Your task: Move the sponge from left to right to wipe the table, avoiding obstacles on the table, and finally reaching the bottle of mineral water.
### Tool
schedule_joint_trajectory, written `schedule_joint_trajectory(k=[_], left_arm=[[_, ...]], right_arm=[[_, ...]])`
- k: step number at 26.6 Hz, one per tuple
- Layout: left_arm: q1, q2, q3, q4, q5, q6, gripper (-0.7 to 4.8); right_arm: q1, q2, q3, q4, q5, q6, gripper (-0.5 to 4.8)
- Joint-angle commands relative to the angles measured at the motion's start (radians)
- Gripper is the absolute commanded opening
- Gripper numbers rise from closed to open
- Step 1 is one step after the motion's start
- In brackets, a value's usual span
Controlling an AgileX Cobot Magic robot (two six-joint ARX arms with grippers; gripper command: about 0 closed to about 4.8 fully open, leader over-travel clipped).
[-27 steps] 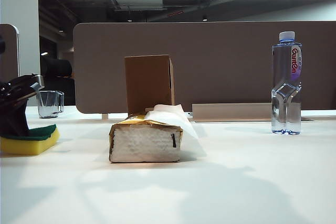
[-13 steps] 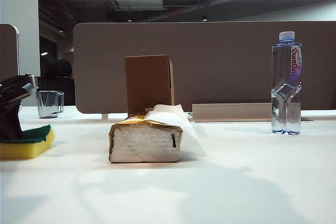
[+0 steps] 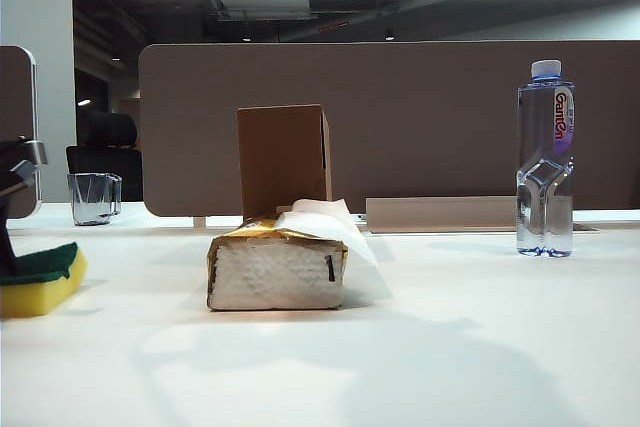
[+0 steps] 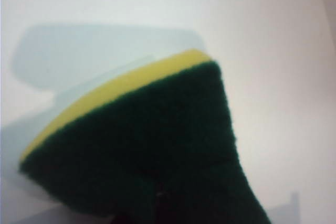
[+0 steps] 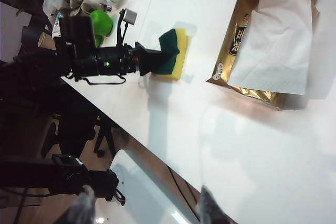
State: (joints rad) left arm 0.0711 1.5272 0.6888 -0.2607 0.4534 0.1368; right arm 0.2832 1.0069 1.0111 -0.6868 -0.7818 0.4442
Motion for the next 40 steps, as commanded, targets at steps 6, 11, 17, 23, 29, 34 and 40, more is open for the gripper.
schedule_joint_trajectory(k=[6,11,17,23,29,34,40], left_arm=[[-0.003,-0.146,-0.212,-0.134,-0.029,-0.1,-0.06],[-0.007,-0.269,-0.262,-0.153,-0.03,-0.175,-0.06],[-0.06,-0.386,-0.328,-0.178,-0.058,-0.273,-0.06],[-0.191,-0.397,-0.332,-0.17,-0.136,-0.364,-0.06],[-0.359,-0.396,-0.337,-0.117,-0.207,-0.447,-0.06],[-0.364,-0.396,-0.351,-0.15,-0.204,-0.451,-0.06],[-0.364,-0.396,-0.387,-0.147,-0.153,-0.465,-0.06]], right_arm=[[0.001,-0.025,0.005,-0.014,-0.029,-0.007,2.6],[0.001,-0.041,0.005,-0.066,-0.048,-0.031,2.6],[0.001,-0.085,0.005,-0.097,-0.048,-0.033,2.6],[0.001,-0.132,0.005,-0.174,-0.047,-0.047,2.6],[0.001,-0.188,0.005,-0.208,-0.039,-0.052,2.6],[0.001,-0.211,0.005,-0.213,-0.04,-0.052,2.6],[0.001,-0.214,0.005,-0.246,-0.04,-0.06,2.6]])
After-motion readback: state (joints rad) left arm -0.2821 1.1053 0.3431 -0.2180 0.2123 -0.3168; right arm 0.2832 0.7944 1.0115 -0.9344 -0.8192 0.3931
